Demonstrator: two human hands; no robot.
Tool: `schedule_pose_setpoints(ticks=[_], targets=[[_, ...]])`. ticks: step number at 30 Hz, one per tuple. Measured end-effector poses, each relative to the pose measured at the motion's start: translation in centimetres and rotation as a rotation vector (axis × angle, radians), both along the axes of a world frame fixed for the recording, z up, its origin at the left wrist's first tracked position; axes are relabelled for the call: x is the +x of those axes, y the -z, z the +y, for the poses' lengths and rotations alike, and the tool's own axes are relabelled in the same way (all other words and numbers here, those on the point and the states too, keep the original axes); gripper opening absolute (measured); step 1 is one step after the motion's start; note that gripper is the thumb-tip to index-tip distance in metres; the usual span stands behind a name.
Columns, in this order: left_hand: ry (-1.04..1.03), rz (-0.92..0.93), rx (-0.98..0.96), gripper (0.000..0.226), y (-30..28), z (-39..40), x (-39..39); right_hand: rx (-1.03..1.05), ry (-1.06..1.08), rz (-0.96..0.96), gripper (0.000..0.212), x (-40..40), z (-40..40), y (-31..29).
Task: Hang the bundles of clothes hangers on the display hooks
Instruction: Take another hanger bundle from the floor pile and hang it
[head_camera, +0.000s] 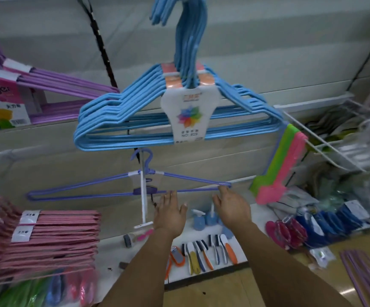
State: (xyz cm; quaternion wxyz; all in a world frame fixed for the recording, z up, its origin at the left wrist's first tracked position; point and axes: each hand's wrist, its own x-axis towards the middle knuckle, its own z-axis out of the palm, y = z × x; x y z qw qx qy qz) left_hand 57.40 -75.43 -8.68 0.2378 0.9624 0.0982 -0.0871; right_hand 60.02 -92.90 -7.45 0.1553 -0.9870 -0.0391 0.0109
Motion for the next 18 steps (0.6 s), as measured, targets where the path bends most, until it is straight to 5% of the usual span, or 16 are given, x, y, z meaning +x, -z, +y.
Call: schedule_pose_setpoints(ticks=[18], targets=[[0.644,0.049,-0.127,0.062,-0.8,-15.4,-5.3,0.091,0.654,-0.036,0.042,-18.0,-12.5,-2.2]])
